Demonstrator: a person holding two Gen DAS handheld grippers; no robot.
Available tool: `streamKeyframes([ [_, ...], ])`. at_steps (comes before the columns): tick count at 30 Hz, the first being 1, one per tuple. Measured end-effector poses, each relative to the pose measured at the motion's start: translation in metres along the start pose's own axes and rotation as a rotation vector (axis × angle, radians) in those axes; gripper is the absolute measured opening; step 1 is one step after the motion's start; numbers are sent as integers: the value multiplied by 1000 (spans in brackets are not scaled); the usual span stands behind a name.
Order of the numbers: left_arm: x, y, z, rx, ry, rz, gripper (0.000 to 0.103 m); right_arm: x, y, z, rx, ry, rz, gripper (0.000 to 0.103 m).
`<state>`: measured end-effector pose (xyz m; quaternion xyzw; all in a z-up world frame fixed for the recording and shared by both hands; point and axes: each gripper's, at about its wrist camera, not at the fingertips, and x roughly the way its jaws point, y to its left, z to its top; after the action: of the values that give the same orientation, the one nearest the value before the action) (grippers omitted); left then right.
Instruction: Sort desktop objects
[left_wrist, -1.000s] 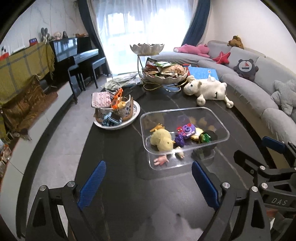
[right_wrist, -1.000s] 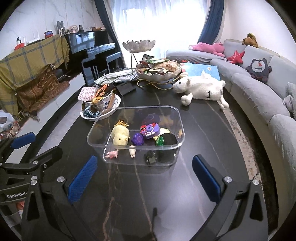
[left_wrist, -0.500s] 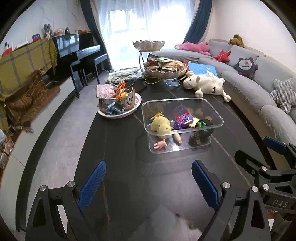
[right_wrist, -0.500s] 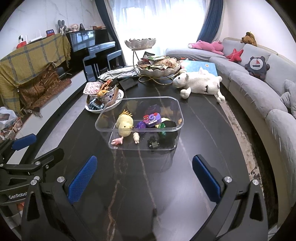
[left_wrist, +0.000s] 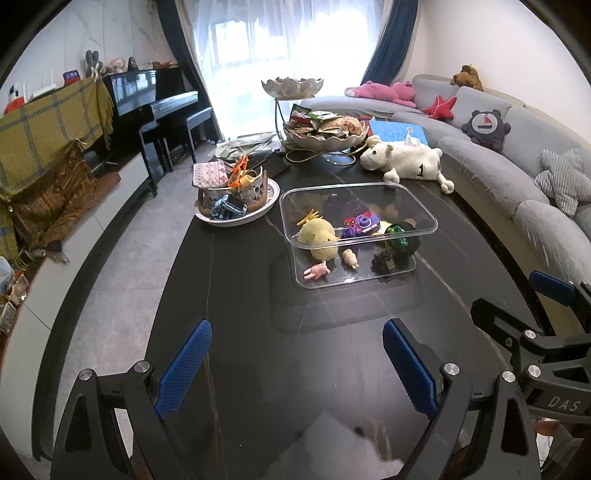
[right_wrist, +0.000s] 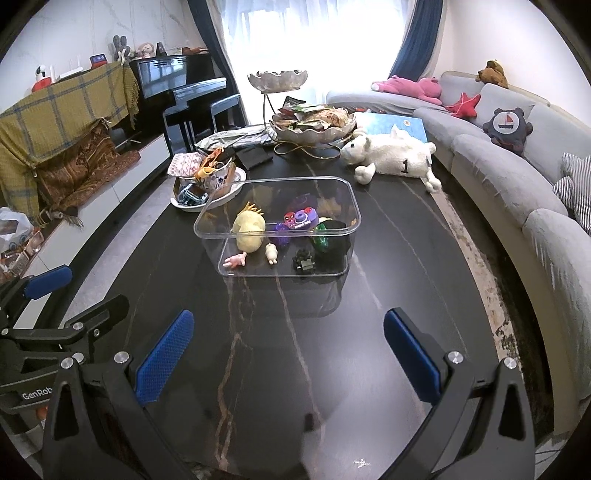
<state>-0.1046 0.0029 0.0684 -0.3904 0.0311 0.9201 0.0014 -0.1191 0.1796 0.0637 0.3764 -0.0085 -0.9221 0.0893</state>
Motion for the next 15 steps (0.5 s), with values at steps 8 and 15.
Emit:
streamKeyframes([
  [8,-2,-1,-2,6,-12,15,92,1,0,-2,5,4,2,102],
  [15,-1,1,-3,-2,-5,7,92,0,1,-2,2,6,-3,102],
])
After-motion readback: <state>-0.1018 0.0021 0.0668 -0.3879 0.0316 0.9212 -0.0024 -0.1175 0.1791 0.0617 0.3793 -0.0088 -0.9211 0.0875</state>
